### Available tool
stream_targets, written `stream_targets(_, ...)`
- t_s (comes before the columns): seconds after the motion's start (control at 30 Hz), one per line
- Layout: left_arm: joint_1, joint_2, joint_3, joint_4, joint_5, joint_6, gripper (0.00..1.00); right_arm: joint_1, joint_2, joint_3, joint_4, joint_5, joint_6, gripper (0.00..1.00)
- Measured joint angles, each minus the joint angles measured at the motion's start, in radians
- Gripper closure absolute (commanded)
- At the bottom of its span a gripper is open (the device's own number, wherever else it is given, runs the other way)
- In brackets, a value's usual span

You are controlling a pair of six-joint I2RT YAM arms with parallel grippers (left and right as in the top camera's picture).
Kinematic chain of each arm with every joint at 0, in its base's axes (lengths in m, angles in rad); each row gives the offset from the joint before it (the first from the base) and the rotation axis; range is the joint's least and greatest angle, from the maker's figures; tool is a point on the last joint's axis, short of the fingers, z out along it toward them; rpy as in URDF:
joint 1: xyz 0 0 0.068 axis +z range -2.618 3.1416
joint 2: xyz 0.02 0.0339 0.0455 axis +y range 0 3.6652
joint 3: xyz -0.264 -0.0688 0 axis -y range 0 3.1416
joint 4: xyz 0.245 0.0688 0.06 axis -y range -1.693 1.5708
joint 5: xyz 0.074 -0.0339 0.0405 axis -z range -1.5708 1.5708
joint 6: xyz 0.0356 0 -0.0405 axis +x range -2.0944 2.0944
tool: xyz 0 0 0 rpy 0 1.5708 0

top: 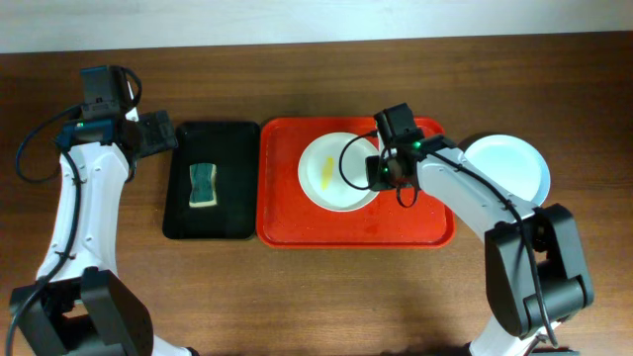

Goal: Clean dirty plates on tray and stack at the side
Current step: 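Hold the white plate rim steady with the right gripper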

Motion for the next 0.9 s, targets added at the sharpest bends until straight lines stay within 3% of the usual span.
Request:
stream_targets(0.07,0.0,0.0,0.0,0.0,0.0,0.0,0.01,-0.006,0.0,0.006,-0.001,-0.005,0.0,0.56)
stream_targets(0.47,0.0,0.0,0.0,0.0,0.0,0.0,0.01,-0.013,0.0,0.006,-0.043,0.01,0.001,0.54)
stream_targets(0.57,0.0,0.0,0.0,0.0,0.0,0.0,0.01,-0.014,0.0,0.006,-0.042,0.01,0.002,0.56)
stream_targets(0.63,0.0,0.0,0.0,0.0,0.0,0.0,0.0,-0.015,0.0,0.006,-0.029,0.01,0.002,0.65)
stream_targets(0.8,0.0,0.0,0.0,0.0,0.0,0.0,0.01,-0.016,0.031,0.006,0.005,0.011,0.002,0.66)
stream_targets(0.9,0.0,0.0,0.0,0.0,0.0,0.0,0.01,-0.016,0.066,0.006,0.023,0.01,0.003,0.73)
